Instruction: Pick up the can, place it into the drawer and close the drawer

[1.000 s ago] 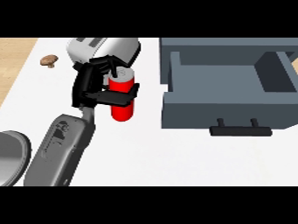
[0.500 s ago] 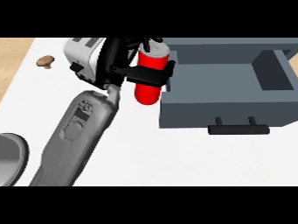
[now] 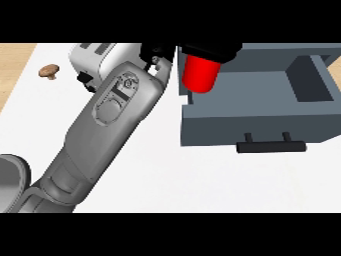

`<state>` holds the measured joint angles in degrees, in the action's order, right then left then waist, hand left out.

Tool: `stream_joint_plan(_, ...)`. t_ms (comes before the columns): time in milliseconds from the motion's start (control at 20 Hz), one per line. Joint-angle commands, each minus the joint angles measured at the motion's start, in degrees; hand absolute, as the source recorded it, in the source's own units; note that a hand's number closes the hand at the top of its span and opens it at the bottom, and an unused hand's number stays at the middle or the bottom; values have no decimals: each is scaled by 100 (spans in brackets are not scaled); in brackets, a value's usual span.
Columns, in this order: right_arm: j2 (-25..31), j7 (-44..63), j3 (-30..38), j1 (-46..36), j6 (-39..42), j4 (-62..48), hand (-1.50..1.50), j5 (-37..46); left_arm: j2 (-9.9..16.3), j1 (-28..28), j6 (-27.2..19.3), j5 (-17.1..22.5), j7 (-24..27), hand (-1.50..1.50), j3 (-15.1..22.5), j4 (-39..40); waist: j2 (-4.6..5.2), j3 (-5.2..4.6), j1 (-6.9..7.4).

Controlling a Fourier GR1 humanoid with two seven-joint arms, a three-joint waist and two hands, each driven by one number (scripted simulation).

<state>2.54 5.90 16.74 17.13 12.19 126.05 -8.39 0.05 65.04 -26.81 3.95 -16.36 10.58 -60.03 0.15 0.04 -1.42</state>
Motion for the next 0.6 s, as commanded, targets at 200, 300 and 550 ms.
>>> stream_joint_plan(200, 9, 244, -58, -298, -81, -87, -150, 68, -5, 1085, -360, 560, 161, 150, 312, 1215, 9, 1, -31)
stream_joint_plan(300, -180, -187, -165, 6, 42, -180, -150, 248, -5, 1119, -411, 705, 323, 150, 405, 1469, 11, 2, -49)
stream_joint_plan(550, 11, 97, -51, -410, -59, -240, -150, 130, -5, 1754, -498, 1139, 483, 150, 562, 2289, 45, 5, -148)
